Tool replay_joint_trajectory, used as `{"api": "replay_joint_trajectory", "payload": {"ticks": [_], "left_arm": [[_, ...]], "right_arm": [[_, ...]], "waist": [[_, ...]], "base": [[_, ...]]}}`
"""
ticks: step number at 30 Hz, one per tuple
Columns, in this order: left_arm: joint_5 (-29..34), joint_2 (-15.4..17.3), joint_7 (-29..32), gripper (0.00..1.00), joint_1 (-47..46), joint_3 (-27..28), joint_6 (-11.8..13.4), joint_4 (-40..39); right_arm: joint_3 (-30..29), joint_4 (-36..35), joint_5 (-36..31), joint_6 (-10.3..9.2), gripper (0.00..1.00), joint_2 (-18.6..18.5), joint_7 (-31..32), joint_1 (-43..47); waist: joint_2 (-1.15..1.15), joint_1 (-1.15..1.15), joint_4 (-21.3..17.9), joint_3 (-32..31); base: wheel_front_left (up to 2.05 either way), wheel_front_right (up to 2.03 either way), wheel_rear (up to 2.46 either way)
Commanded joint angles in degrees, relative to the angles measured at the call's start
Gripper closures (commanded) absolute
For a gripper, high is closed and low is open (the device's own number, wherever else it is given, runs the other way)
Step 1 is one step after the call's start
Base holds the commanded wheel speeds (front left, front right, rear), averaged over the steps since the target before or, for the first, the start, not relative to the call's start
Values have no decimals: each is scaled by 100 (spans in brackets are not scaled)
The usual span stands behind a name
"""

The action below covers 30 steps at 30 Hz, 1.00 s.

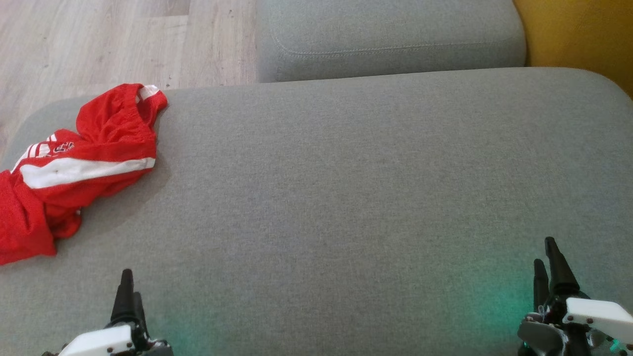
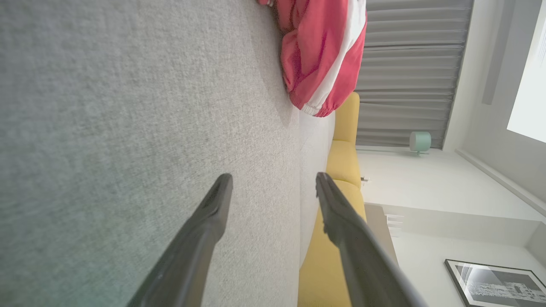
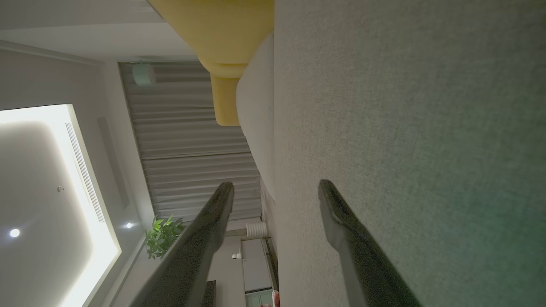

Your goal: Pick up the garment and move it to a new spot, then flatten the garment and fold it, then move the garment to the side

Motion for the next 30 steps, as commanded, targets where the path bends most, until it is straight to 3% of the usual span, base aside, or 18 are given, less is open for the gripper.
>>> {"api": "replay_joint_trajectory", "payload": {"ticks": [1,14,30], "left_arm": [[54,20,-86,0,-159,-44,-4,-254],[680,23,-290,0,-82,-142,77,-544],[2254,27,-563,0,57,-485,220,-891]], "right_arm": [[37,-217,-74,0,0,-12,-89,-185],[64,-326,-737,-1,0,-16,-292,-145],[225,-632,-2091,-1,0,-22,-562,-12]], "waist": [[0,0,0,-12],[0,0,11,-68],[0,0,43,-183]], "base": [[0,0,0],[0,0,0],[0,0,0]]}}
